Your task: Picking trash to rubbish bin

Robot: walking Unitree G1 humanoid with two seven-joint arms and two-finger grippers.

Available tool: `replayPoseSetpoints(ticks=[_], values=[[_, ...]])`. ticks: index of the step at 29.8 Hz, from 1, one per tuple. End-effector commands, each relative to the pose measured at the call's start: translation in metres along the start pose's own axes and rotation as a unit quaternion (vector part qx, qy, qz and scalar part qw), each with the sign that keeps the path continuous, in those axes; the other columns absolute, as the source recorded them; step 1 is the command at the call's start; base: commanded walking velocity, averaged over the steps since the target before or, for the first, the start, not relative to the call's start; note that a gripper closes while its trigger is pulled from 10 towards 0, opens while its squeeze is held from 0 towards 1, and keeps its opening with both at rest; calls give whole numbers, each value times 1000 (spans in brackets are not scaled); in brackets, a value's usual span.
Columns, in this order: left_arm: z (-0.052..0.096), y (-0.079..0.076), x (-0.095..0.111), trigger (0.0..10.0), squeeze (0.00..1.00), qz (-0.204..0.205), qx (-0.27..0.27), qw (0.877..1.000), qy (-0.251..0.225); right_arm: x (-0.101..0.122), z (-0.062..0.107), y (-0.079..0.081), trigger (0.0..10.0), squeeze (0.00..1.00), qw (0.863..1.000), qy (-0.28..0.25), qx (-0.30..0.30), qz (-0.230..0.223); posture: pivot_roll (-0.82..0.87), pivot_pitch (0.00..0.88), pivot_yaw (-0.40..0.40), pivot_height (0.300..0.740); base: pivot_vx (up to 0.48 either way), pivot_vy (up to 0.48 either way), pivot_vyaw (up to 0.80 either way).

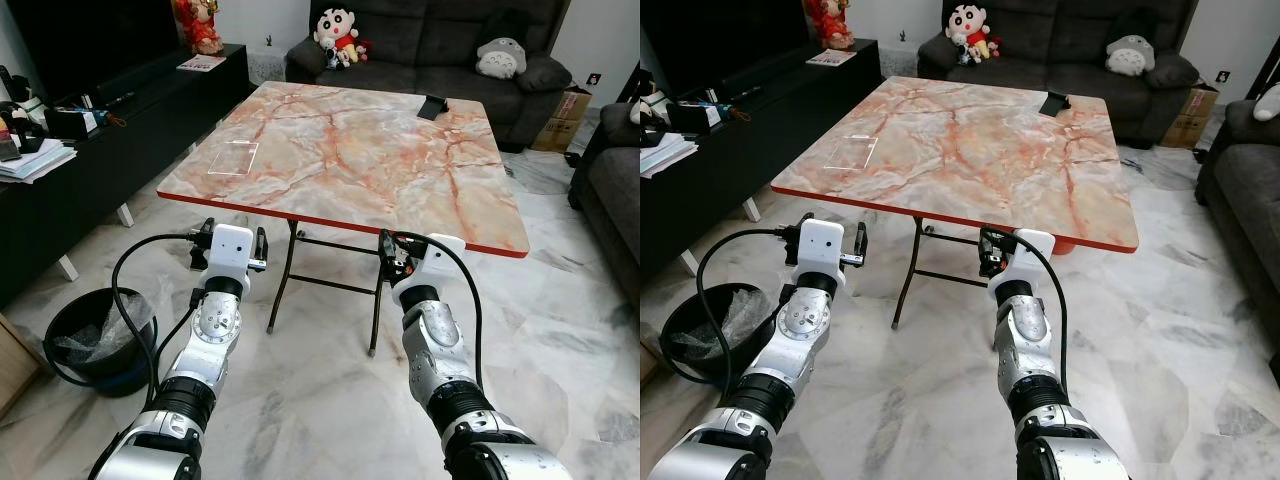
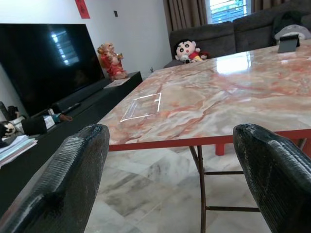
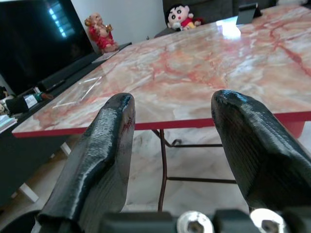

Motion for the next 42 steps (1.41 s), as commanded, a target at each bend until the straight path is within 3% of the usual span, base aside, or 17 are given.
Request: replayPoseSetpoints(ticks=[1, 42], values=[[0, 0, 3, 10000, 0, 3, -1, 1000, -2, 3, -1, 2, 10000, 0, 1000, -5, 6, 1, 197, 0, -40, 740, 0, 285, 0], [0, 1, 5, 10000, 0, 14, 4, 1000, 7, 7, 1, 1, 10000, 0, 1000, -5, 15, 1, 189, 0, -53, 740, 0, 337, 0]])
Point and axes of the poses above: a point about 5 cm out from each wrist's last joint towards the gripper, its own z axis pointing back from the gripper into the wrist, its own x axis along the axis of the wrist's last joint, y = z × x, the point moved 2 cm from there along -z, pointing out of the wrist towards the gripper, and after that the axes turned 15 degrees about -z, right-handed, at the moved point
